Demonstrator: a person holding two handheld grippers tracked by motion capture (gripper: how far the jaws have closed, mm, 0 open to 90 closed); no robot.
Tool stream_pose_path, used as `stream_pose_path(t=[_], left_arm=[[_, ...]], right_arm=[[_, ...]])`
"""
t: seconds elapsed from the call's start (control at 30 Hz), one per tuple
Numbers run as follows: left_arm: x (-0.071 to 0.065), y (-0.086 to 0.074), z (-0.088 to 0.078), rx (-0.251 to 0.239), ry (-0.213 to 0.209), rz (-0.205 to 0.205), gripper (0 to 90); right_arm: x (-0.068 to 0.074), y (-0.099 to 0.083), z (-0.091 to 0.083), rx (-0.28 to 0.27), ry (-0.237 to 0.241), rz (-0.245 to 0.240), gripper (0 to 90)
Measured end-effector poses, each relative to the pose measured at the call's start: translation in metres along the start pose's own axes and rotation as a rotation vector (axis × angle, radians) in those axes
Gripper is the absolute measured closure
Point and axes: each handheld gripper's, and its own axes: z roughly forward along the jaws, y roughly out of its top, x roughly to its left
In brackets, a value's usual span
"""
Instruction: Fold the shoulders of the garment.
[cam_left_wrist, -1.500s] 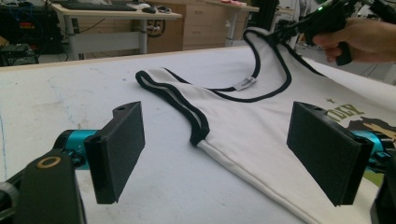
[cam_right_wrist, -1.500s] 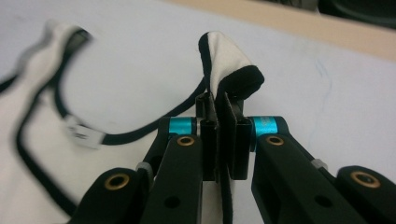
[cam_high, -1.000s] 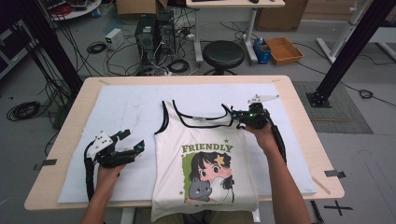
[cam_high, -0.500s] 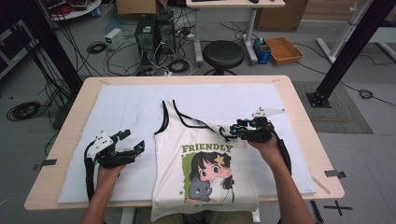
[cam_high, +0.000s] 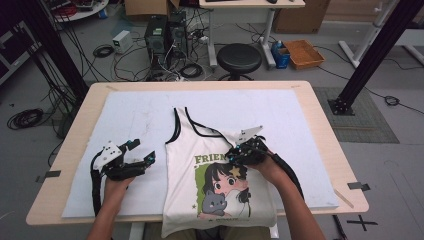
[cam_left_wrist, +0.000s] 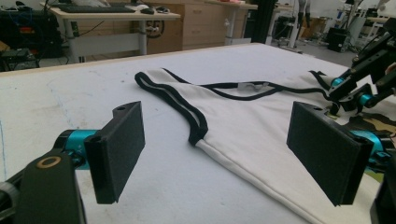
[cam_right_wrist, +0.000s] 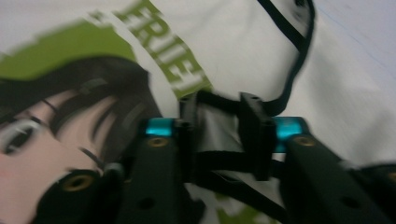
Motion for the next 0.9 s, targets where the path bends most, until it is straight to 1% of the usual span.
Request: stream_pose_path(t=[0.03, 0.07, 0.1, 0.13, 0.17, 0.2, 0.27, 0.33, 0.37, 0.4, 0.47, 0.5, 0.53, 0.57, 0.6, 0.63, 0.67, 0.7, 0.73, 0.77, 0.8, 0.83, 0.87, 0.9], left_arm=[[0.0, 0.0, 0.0, 0.0, 0.0, 0.0, 19.1], [0.0, 0.0, 0.0, -0.001, -0.001, -0.001, 19.1], [0.0, 0.0, 0.0, -0.001, -0.001, -0.001, 19.5], [0.001, 0.0, 0.0, -0.001, -0.003, -0.003, 21.1], [0.001, 0.0, 0.0, -0.001, -0.002, -0.008, 21.9], [0.001, 0.0, 0.0, -0.001, -0.001, -0.011, 22.0], [0.001, 0.0, 0.0, -0.002, -0.002, -0.013, 22.3], [0.001, 0.0, 0.0, -0.003, -0.003, -0.006, 22.3], [0.001, 0.0, 0.0, -0.003, -0.003, -0.006, 22.3], [0.001, 0.0, 0.0, -0.001, -0.002, -0.003, 22.3], [0.001, 0.0, 0.0, -0.002, -0.002, -0.005, 22.3], [0.001, 0.0, 0.0, -0.004, 0.0, -0.012, 22.3], [0.001, 0.0, 0.0, -0.004, 0.001, -0.016, 22.3], [0.002, 0.0, -0.001, -0.003, 0.003, -0.017, 22.3], [0.002, 0.0, -0.001, -0.005, 0.005, -0.023, 22.7], [0.002, 0.0, -0.001, -0.005, 0.005, -0.023, 22.9], [0.003, 0.001, 0.0, 0.005, 0.012, -0.035, 23.3], [0.003, 0.001, 0.001, 0.009, 0.015, -0.04, 23.4], [0.004, 0.002, 0.002, 0.013, 0.016, -0.047, 23.4], [0.004, 0.002, 0.002, 0.013, 0.016, -0.047, 23.3], [0.004, 0.005, 0.003, 0.026, 0.016, -0.059, 23.3], [0.005, 0.007, 0.004, 0.026, 0.012, -0.064, 23.3], [0.006, 0.01, 0.004, 0.029, 0.008, -0.065, 23.3], [0.006, 0.01, 0.004, 0.029, 0.008, -0.065, 23.3]], right_arm=[[-0.001, -0.002, -0.001, -0.001, -0.012, -0.004, 84.5], [-0.001, -0.006, -0.005, -0.015, -0.038, -0.012, 86.7], [-0.003, -0.007, -0.009, -0.029, -0.048, 0.001, 87.3], [-0.004, -0.009, -0.014, -0.055, -0.041, 0.022, 87.6], [-0.006, -0.011, -0.019, -0.085, -0.028, 0.033, 87.7], [-0.007, -0.013, -0.026, -0.132, 0.008, 0.055, 87.7], [-0.007, -0.019, -0.038, -0.189, 0.071, 0.069, 87.6], [-0.006, -0.026, -0.047, -0.198, 0.095, 0.064, 87.6], [-0.006, -0.026, -0.047, -0.198, 0.095, 0.064, 87.6], [-0.005, -0.035, -0.054, -0.181, 0.102, 0.047, 87.6], [-0.003, -0.042, -0.054, -0.131, 0.123, 0.025, 87.4], [-0.001, -0.044, -0.053, -0.107, 0.127, 0.016, 86.6], [0.002, -0.047, -0.051, -0.085, 0.128, 0.006, 79.8], [0.003, -0.047, -0.051, -0.081, 0.126, 0.015, 72.2], [0.004, -0.048, -0.051, -0.093, 0.135, 0.033, 68.9], [0.004, -0.048, -0.051, -0.093, 0.135, 0.033, 68.9], [0.007, -0.049, -0.055, -0.153, 0.151, 0.054, 69.0], [0.008, -0.05, -0.055, -0.156, 0.149, 0.056, 69.1], [0.009, -0.05, -0.053, -0.126, 0.135, 0.058, 69.2], [0.009, -0.05, -0.053, -0.126, 0.135, 0.058, 69.2], [0.012, -0.051, -0.044, -0.057, 0.119, 0.05, 69.2], [0.013, -0.052, -0.041, -0.043, 0.116, 0.044, 69.2], [0.013, -0.053, -0.04, -0.045, 0.116, 0.051, 68.4], [0.013, -0.054, -0.04, -0.067, 0.125, 0.054, 66.3]])
